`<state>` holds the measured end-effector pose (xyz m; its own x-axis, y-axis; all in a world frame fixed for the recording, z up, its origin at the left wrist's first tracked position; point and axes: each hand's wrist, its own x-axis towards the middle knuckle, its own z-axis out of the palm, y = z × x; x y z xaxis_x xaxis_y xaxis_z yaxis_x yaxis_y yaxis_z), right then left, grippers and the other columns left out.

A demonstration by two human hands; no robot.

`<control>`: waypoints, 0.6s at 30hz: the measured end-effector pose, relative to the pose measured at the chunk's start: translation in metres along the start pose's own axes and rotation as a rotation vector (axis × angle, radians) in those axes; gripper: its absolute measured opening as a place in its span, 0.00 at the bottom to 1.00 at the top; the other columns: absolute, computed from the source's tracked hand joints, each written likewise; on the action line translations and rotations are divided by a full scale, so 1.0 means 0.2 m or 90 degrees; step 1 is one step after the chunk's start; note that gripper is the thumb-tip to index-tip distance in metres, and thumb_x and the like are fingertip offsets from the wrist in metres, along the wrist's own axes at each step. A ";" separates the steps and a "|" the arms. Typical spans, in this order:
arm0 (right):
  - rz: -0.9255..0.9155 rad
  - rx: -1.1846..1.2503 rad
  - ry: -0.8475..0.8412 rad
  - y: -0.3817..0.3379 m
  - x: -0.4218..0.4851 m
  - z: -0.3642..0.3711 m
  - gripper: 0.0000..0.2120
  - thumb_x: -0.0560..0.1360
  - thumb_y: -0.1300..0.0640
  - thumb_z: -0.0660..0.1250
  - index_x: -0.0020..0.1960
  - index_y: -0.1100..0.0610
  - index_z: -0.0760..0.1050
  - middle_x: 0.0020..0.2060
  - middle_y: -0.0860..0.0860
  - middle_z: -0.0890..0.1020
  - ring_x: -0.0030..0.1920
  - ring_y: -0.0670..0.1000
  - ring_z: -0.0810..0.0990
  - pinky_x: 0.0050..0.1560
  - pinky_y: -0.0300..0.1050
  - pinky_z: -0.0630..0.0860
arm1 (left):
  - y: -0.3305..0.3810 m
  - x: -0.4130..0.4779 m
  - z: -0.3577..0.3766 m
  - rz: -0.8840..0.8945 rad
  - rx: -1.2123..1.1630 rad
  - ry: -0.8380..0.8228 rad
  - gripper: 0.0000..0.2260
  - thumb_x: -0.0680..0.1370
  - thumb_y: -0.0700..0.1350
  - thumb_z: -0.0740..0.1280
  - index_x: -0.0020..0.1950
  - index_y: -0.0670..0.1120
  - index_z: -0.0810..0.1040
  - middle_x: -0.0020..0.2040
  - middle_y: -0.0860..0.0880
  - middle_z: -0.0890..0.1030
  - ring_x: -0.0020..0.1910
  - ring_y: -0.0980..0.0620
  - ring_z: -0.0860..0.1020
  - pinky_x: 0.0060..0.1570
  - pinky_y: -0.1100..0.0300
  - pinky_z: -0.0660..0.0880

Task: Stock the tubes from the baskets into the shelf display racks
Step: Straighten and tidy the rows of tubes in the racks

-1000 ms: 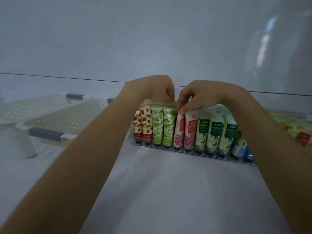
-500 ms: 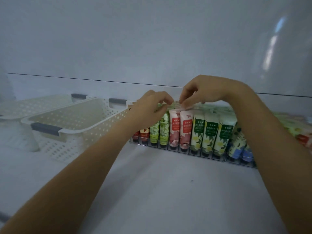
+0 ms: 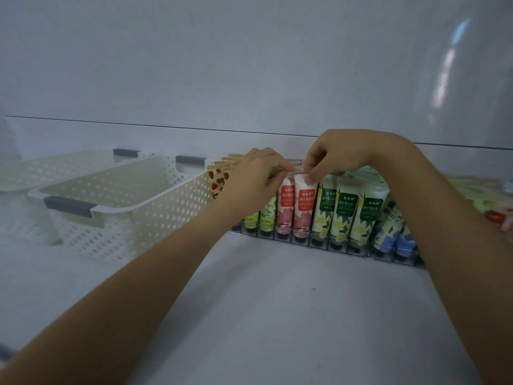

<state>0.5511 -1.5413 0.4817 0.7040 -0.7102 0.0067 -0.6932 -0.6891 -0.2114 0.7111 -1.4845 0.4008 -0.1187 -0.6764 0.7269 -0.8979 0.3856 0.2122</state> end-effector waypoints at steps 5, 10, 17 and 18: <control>-0.042 0.076 0.124 0.01 -0.02 -0.02 0.04 0.71 0.49 0.69 0.38 0.46 0.78 0.40 0.44 0.81 0.37 0.42 0.75 0.35 0.37 0.67 | 0.00 0.03 -0.03 -0.048 -0.005 0.003 0.10 0.79 0.41 0.60 0.57 0.45 0.78 0.54 0.51 0.79 0.52 0.57 0.70 0.50 0.68 0.61; -0.007 0.136 0.192 0.01 0.05 0.04 0.04 0.73 0.52 0.68 0.39 0.49 0.79 0.37 0.42 0.81 0.38 0.39 0.76 0.36 0.35 0.67 | -0.04 0.19 -0.16 -0.141 -0.027 -0.053 0.09 0.78 0.39 0.61 0.51 0.47 0.80 0.47 0.53 0.79 0.46 0.58 0.75 0.46 0.69 0.69; 0.033 0.140 0.142 0.01 0.09 0.09 0.02 0.72 0.53 0.69 0.42 0.50 0.80 0.36 0.42 0.80 0.38 0.40 0.76 0.33 0.36 0.66 | -0.01 0.32 -0.17 -0.195 0.002 -0.348 0.09 0.72 0.41 0.69 0.36 0.56 0.78 0.37 0.57 0.80 0.45 0.53 0.80 0.50 0.57 0.76; 0.032 0.139 0.139 0.01 0.09 0.09 0.02 0.72 0.54 0.69 0.42 0.50 0.80 0.37 0.43 0.80 0.38 0.40 0.76 0.34 0.36 0.67 | -0.01 0.33 -0.16 -0.188 0.018 -0.342 0.10 0.72 0.41 0.69 0.36 0.55 0.78 0.37 0.57 0.79 0.45 0.52 0.80 0.50 0.57 0.76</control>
<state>0.5642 -1.5534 0.4641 0.6028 -0.7733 0.1963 -0.6602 -0.6216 -0.4215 0.7191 -1.5087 0.4691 -0.0544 -0.9768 0.2070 -0.9353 0.1224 0.3319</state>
